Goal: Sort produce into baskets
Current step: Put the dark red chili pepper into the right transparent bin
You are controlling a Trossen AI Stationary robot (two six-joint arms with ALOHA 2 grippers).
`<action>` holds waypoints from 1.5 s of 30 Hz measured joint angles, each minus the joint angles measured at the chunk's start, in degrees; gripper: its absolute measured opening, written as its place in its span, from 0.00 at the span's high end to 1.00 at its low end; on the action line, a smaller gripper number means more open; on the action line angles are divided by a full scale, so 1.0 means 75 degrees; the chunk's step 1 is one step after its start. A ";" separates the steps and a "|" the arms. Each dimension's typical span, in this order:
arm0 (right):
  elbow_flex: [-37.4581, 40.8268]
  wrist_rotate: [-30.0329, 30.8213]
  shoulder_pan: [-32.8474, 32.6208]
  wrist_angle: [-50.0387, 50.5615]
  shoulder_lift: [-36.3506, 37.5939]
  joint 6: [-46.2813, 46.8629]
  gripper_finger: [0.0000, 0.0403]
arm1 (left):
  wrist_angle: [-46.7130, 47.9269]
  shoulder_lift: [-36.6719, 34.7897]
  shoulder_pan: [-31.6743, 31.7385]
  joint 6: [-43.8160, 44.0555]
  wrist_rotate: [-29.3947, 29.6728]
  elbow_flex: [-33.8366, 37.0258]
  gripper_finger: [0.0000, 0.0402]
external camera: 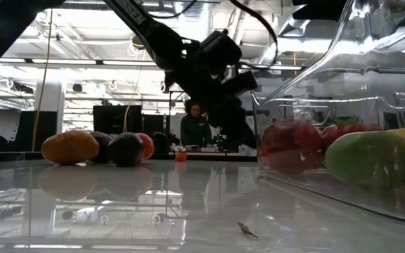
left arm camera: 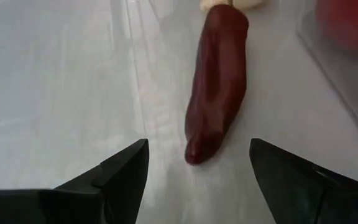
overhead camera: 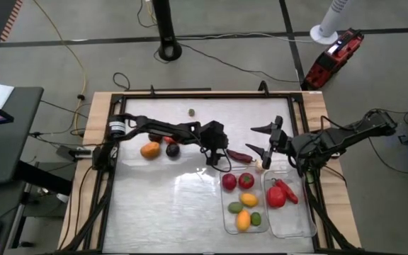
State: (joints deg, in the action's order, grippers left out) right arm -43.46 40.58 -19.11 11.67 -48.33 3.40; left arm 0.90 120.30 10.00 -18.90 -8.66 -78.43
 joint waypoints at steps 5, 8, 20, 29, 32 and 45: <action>0.0000 -0.0003 0.0015 -0.0003 -0.0007 -0.0032 0.23 | -0.0310 -0.0028 -0.0038 -0.0092 -0.0020 -0.0003 0.34; 0.0000 -0.0003 0.0015 -0.0016 -0.0010 -0.0035 0.23 | -0.0415 -0.0014 -0.0038 -0.0091 -0.0040 0.0005 0.34; 0.0000 -0.0009 0.0017 -0.0054 -0.0010 -0.0058 0.23 | -0.1173 0.0760 -0.0168 -0.0016 -0.0241 0.0005 0.34; 0.0000 -0.0009 0.0023 -0.0034 -0.0010 -0.0055 0.23 | -0.1259 0.0852 -0.0280 -0.0186 -0.0184 0.0008 0.52; 0.0000 -0.0009 0.0023 -0.0028 -0.0010 -0.0054 0.23 | -0.1263 0.0852 -0.0285 -0.0187 -0.0181 0.0008 0.64; 0.0000 -0.0009 0.0023 0.0060 -0.0010 -0.0035 0.23 | -0.0756 -0.0459 -0.0043 -0.0422 0.0503 0.0003 0.88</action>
State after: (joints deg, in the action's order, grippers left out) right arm -43.46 40.51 -18.94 12.12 -48.40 3.14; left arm -4.77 116.86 9.67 -22.06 -4.89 -78.41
